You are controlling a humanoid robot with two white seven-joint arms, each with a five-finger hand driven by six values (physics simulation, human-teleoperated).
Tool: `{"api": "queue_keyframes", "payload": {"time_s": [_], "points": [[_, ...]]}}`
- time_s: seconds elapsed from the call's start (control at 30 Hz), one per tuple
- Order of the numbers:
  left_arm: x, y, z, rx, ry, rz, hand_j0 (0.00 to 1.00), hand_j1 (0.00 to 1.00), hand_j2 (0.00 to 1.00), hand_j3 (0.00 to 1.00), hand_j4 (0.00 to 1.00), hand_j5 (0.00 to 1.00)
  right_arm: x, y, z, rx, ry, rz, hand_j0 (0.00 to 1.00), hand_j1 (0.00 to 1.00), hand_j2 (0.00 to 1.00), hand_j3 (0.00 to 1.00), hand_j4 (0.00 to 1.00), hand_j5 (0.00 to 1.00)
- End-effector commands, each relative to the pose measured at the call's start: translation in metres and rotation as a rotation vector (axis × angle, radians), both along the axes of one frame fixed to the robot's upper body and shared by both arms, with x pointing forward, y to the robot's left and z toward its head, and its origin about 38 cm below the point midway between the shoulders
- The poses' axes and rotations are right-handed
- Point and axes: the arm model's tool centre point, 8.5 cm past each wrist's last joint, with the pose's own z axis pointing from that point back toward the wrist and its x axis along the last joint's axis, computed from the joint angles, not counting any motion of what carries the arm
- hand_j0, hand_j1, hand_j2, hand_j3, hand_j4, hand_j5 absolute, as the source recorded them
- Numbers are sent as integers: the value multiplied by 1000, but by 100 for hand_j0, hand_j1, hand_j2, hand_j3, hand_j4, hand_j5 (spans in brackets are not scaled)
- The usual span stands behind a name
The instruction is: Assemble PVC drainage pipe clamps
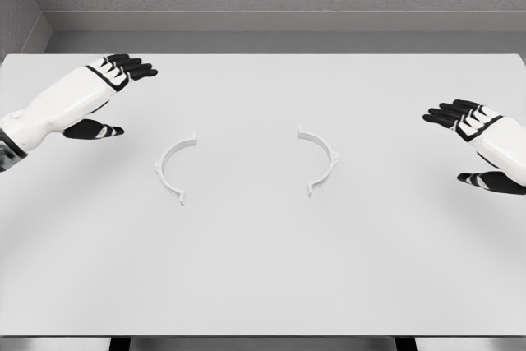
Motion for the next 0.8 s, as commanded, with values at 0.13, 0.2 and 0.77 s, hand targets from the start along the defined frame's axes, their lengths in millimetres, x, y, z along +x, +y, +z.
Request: {"api": "queue_keyframes", "payload": {"time_s": [0.13, 0.2, 0.77], "points": [[1, 1, -3, -5, 7, 7, 100, 100, 100, 100, 100, 100, 1, 2, 1, 9, -5, 4, 100, 100, 100, 100, 100, 100], [2, -9, -8, -32, 10, -1, 100, 100, 100, 100, 100, 100, 5, 7, 7, 10, -25, 15, 100, 100, 100, 100, 100, 100], [9, 16, -56, -30, 140, 94, 100, 100, 100, 100, 100, 100, 98, 80, -34, -486, 132, 124, 100, 100, 100, 100, 100, 100]]}}
